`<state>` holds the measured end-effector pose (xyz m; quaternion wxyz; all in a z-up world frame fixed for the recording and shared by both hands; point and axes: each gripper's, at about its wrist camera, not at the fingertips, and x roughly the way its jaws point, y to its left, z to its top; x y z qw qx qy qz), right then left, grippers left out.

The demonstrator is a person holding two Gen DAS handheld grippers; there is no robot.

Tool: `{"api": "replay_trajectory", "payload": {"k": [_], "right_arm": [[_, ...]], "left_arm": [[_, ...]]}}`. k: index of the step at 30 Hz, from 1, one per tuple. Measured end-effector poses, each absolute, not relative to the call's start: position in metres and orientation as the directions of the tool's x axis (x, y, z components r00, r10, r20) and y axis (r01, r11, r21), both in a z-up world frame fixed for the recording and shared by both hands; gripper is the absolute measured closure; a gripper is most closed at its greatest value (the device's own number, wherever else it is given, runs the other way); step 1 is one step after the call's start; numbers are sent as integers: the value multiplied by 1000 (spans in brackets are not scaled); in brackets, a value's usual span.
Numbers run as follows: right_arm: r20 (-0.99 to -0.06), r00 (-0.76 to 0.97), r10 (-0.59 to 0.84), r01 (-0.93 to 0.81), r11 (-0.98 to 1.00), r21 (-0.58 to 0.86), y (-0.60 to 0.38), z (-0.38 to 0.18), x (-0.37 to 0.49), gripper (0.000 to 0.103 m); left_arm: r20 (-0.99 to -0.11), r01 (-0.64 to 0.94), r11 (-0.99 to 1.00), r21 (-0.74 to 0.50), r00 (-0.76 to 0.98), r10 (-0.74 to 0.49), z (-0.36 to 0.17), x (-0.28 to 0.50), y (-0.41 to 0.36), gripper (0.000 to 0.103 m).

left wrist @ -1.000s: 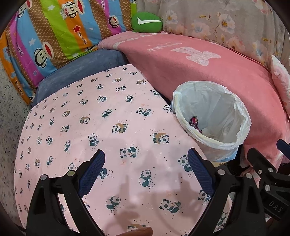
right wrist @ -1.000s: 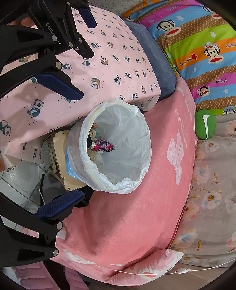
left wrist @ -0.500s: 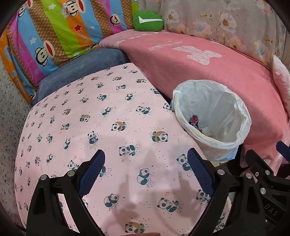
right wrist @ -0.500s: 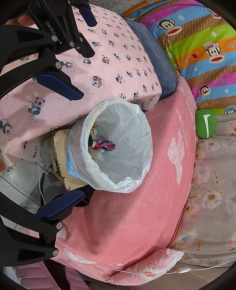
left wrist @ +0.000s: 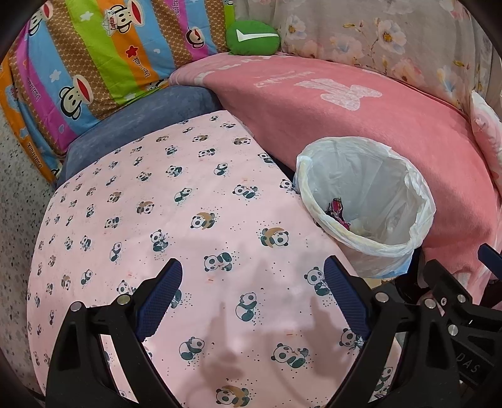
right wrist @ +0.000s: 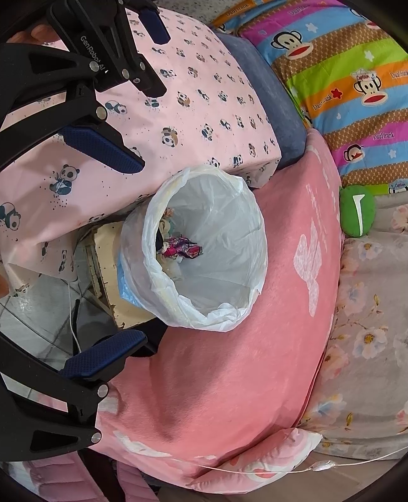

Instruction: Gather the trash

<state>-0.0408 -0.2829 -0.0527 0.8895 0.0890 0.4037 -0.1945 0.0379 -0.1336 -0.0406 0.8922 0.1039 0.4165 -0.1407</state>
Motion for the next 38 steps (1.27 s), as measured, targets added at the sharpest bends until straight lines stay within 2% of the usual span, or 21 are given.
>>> {"api": "replay_trajectory", "payload": {"k": [38], "right_arm": [[-756, 594, -276, 422, 906, 1, -282, -57, -42, 7]], "left_arm": [[-787, 353, 935, 42, 589, -187, -45, 40, -134, 16]]}}
